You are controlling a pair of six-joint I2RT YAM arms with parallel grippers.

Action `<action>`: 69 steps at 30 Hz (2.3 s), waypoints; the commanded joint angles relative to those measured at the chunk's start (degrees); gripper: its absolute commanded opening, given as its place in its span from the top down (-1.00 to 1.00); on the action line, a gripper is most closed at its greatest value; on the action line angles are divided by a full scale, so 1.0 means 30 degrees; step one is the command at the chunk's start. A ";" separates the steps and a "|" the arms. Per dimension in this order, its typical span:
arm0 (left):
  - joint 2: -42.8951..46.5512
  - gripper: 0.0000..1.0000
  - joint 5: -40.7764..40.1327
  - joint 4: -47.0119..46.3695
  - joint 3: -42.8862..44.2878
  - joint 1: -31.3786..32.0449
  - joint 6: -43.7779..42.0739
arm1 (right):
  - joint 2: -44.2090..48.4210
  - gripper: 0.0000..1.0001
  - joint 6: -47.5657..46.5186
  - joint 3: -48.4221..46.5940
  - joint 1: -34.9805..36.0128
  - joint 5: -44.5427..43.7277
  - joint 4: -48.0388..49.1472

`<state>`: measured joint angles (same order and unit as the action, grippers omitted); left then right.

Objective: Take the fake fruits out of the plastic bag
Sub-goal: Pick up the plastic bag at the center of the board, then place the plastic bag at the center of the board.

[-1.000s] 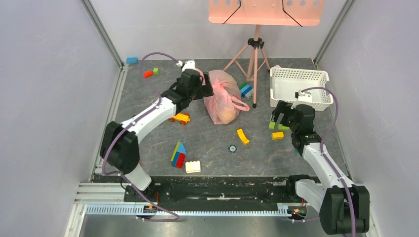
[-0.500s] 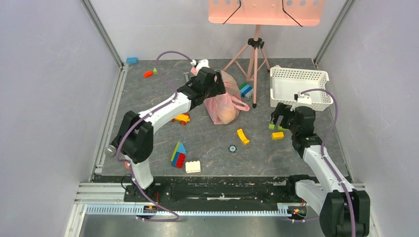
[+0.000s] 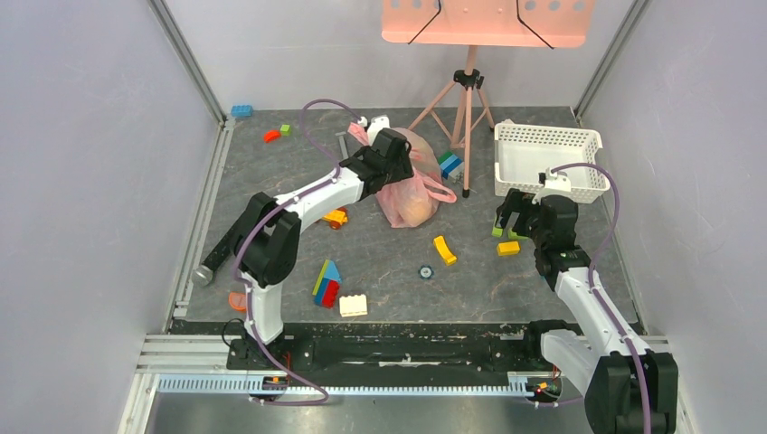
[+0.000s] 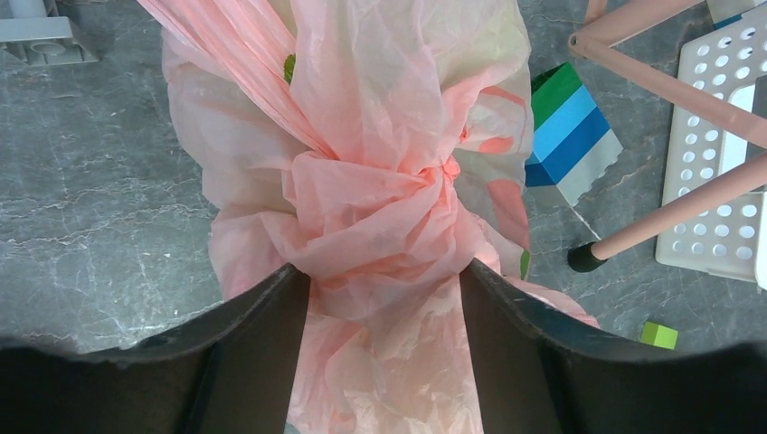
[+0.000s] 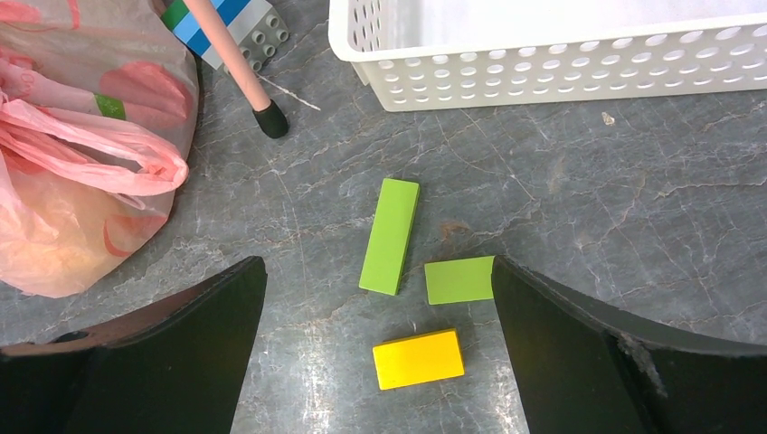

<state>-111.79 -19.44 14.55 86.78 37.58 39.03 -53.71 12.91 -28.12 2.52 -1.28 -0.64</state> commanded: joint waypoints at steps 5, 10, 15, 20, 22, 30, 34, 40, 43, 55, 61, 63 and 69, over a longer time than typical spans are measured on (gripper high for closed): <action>-0.0452 0.13 -0.0317 -0.0132 0.0988 0.0129 0.0317 | 0.0188 -0.97 -0.0164 0.0057 0.0018 -0.0220 -0.0246; 0.0025 0.81 -0.0160 -0.0027 0.1093 0.0129 -0.0697 | 0.0371 -0.97 -0.0176 -0.0031 0.0032 -0.0291 -0.0454; 0.1490 0.96 0.1577 -0.1432 0.0290 0.0131 -0.3630 | 0.0689 -0.96 -0.0135 -0.0090 0.0026 -0.0364 -0.0741; 0.3254 0.96 0.3601 -0.2178 -0.0295 0.0129 -0.6853 | 0.1139 -0.96 -0.0043 -0.0177 0.0024 -0.0482 -0.0924; 0.3692 0.96 0.4241 -0.1678 0.0033 0.0133 -0.7994 | 0.1299 -0.97 0.0025 -0.0178 0.0021 -0.0518 -0.0953; 0.5119 0.96 0.8112 0.0928 0.1130 0.0128 -1.2351 | 0.1714 -0.96 -0.0247 -0.0627 0.0017 -0.0837 -0.1532; 0.6222 0.96 1.0525 0.1845 0.0724 0.0110 -1.4533 | 0.2080 -0.96 -0.0413 -0.0821 0.0029 -0.1010 -0.1719; 0.8701 0.96 1.4706 0.1963 -0.2003 0.0130 -1.7618 | 0.2607 -0.97 -0.0726 -0.0976 0.0017 -0.0347 -0.1454; 1.0090 0.96 1.7214 0.2087 -0.3734 0.0144 -1.9879 | 0.3024 -0.97 -0.1097 -0.0885 0.0013 0.1177 -0.0843; 1.3291 0.96 1.9205 0.0565 -1.0087 0.0188 -2.4212 | 0.4692 -0.97 0.0232 0.4330 0.0038 1.3714 1.0666; 1.3056 0.96 2.0153 0.3938 -0.8981 0.0217 -2.7292 | 0.3052 -0.85 0.2888 0.5855 0.0544 1.6552 1.7363; 1.2974 0.96 2.0260 0.5056 -0.8484 0.0216 -2.8415 | 0.2688 -0.88 0.2364 0.5322 0.1132 1.6831 1.7394; 1.2549 0.96 1.9782 0.6905 -0.7573 0.0210 -3.1107 | 0.2738 -0.94 -0.4675 0.2304 0.4022 1.6204 1.2365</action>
<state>-73.76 38.54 31.44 60.69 38.02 -44.84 -45.50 13.67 -12.95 10.20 45.74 41.82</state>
